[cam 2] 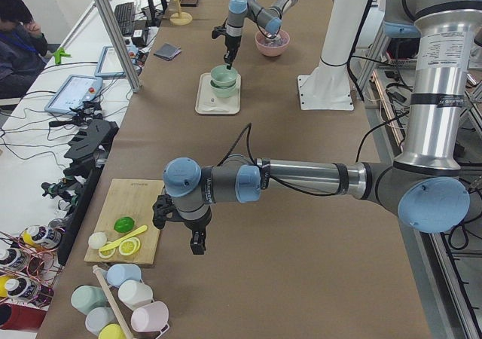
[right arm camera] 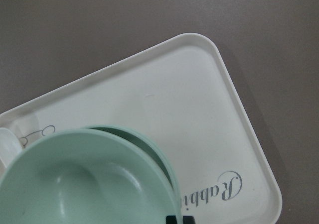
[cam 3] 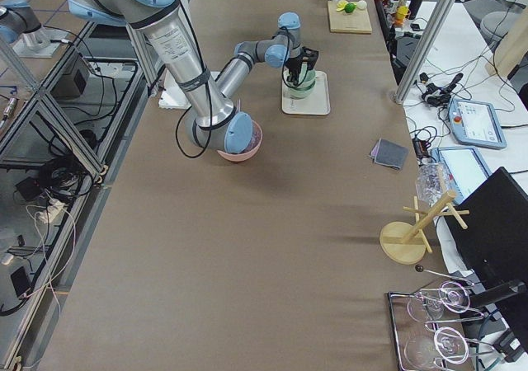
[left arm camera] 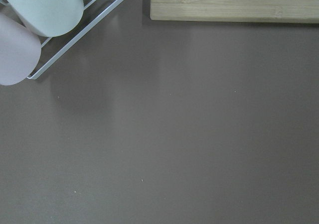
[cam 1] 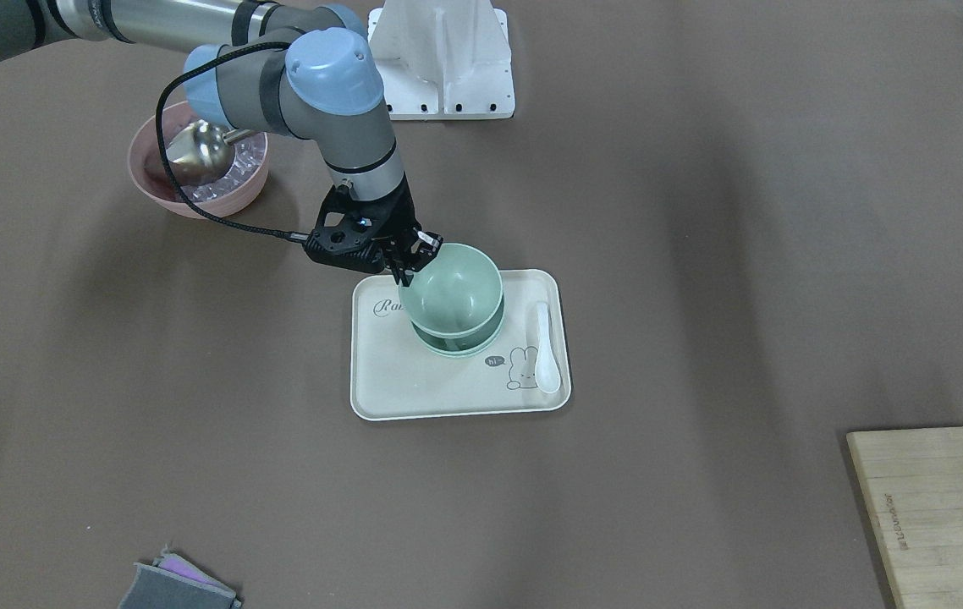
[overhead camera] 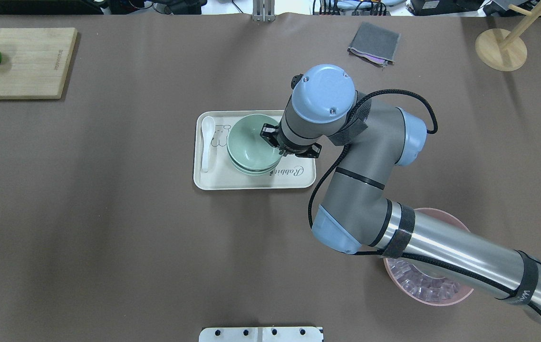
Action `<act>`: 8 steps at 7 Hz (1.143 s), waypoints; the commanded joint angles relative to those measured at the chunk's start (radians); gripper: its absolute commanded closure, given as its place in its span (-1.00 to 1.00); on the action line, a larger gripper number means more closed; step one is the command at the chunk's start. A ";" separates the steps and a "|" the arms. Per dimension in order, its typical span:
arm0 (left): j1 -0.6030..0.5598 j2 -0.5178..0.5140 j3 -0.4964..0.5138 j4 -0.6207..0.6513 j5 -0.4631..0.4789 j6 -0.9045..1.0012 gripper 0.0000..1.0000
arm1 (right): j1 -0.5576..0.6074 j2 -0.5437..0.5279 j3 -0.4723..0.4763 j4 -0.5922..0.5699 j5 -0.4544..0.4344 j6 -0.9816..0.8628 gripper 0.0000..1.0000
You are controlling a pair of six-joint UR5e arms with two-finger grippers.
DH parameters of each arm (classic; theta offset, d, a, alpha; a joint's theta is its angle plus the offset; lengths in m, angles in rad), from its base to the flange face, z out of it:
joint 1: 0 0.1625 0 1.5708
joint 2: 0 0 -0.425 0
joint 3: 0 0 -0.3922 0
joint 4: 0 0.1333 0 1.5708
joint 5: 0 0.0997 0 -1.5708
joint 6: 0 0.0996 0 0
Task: Stack green bowls together
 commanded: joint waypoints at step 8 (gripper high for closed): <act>0.001 0.001 0.000 0.002 0.000 0.000 -0.98 | -0.012 0.006 -0.045 0.036 -0.023 0.000 1.00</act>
